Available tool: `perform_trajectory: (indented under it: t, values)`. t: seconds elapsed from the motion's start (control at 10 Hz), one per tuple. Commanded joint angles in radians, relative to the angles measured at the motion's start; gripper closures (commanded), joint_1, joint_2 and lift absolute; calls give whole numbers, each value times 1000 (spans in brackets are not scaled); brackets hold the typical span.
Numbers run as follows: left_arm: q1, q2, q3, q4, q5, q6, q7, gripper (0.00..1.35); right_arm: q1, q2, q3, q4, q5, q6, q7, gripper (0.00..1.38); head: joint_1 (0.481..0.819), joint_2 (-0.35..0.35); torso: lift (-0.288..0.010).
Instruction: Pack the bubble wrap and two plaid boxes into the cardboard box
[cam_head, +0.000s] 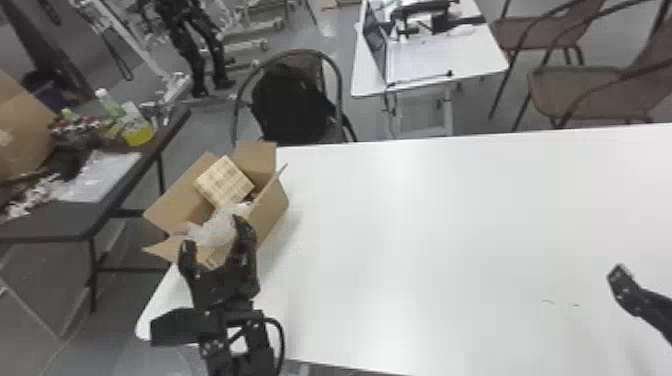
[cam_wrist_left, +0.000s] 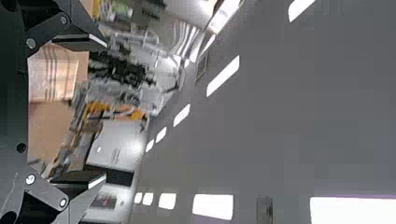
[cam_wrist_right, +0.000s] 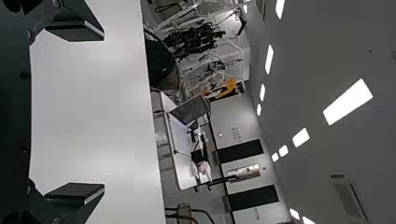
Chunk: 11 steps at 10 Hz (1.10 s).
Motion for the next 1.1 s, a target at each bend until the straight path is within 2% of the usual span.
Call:
perform_trajectory:
  t: [0.0,0.1,0.2,0.3,0.4,0.5,0.7,1.0]
  values:
    - [86,-17,-89,-60,-14,40,-16,282,62,7,0,-37,110,-88,-3,151,695,298,-108]
    - [139,-43,-95,-60,-8,54,-88,131,102,19,0,-48,188,-118,-17,151,695,246,-108]
    - [195,-55,-86,-60,-30,83,-174,16,142,36,0,-31,234,-167,-60,151,695,211,-108]
    - [242,-55,-45,-60,-85,112,-269,28,166,49,0,26,240,-264,-97,151,695,194,-108]
    - [279,-55,-43,-46,-96,147,-304,35,195,58,1,43,249,-332,-146,151,695,163,-108]
    - [291,-55,-46,-29,-94,146,-304,35,217,70,-8,38,278,-344,-160,151,695,144,-108]
    - [273,-55,-58,12,-88,146,-343,33,221,65,-15,77,294,-398,-164,151,695,134,-108]
    - [264,-55,-55,14,-80,149,-361,35,214,72,-12,89,291,-402,-170,151,695,118,-108]
